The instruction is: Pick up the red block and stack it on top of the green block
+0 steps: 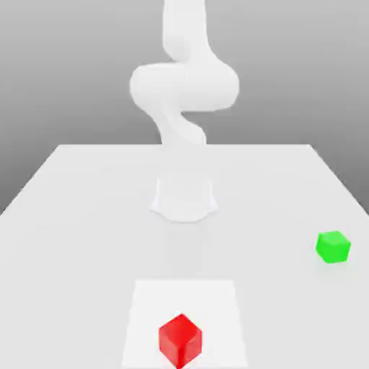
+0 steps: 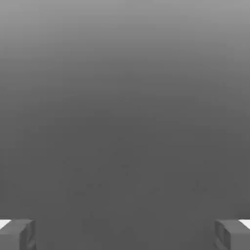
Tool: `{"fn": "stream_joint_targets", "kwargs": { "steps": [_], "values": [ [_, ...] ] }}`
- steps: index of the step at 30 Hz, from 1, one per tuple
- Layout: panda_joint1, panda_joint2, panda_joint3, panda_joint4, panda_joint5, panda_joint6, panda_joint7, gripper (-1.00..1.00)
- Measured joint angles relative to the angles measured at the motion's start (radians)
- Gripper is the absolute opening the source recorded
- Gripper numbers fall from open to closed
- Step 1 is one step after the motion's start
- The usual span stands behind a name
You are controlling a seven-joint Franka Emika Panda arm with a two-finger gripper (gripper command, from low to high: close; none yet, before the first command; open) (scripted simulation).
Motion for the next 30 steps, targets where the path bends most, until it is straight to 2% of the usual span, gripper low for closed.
{"fn": "stream_joint_targets", "kwargs": {
  "steps": [14,20,25,29,30],
  "values": [
    [0.156,0.517,-0.149,-0.098,0.125,0.192,-0.461,0.0],
    [0.166,0.73,-0.153,-0.14,0.136,0.276,-0.626,0.0],
    [0.156,0.897,-0.155,-0.173,0.085,0.356,-0.711,0.0],
    [0.126,1.04,-0.116,-0.157,0.127,0.467,-0.76,0.0],
    [0.115,1.073,-0.102,-0.152,0.14,0.494,-0.77,-1.0]
  ]
}}
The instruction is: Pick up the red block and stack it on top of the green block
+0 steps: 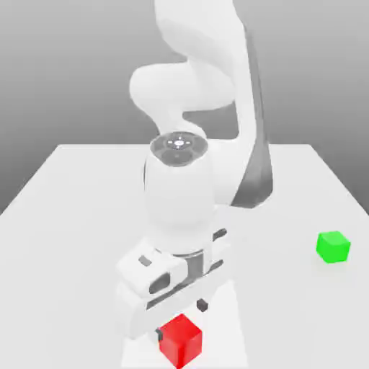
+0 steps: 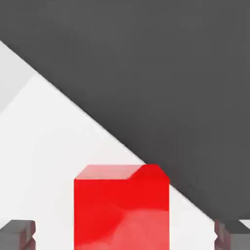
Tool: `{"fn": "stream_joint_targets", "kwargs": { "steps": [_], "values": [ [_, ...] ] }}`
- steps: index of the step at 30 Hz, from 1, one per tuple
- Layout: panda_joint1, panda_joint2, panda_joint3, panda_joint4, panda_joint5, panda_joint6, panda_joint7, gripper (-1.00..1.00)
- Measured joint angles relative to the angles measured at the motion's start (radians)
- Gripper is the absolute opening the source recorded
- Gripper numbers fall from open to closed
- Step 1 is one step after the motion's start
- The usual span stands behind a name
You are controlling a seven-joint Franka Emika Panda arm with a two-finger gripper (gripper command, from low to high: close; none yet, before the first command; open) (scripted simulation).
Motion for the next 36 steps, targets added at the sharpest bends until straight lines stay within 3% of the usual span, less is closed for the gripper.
{"fn": "stream_joint_targets", "kwargs": {
  "steps": [7,12,18,26,32,33,36],
  "values": [
    [-0.002,0.007,0.003,0.001,0.001,0.004,-0.001,-1.0],
    [0.029,-0.148,-0.034,-0.027,-0.068,-0.122,0.046,-1.0],
    [0.182,-0.259,0.149,-0.116,-0.085,-0.151,-0.084,-1.0],
    [0.618,-0.432,0.373,-0.258,-0.103,-0.171,-0.324,-1.0],
    [0.643,-0.268,0.355,-0.27,-0.231,0.002,-0.269,-1.0],
    [0.649,-0.243,0.345,-0.268,-0.251,0.026,-0.255,1.0],
    [0.649,-0.243,0.345,-0.268,-0.251,0.026,-0.255,1.0]
  ]
}}
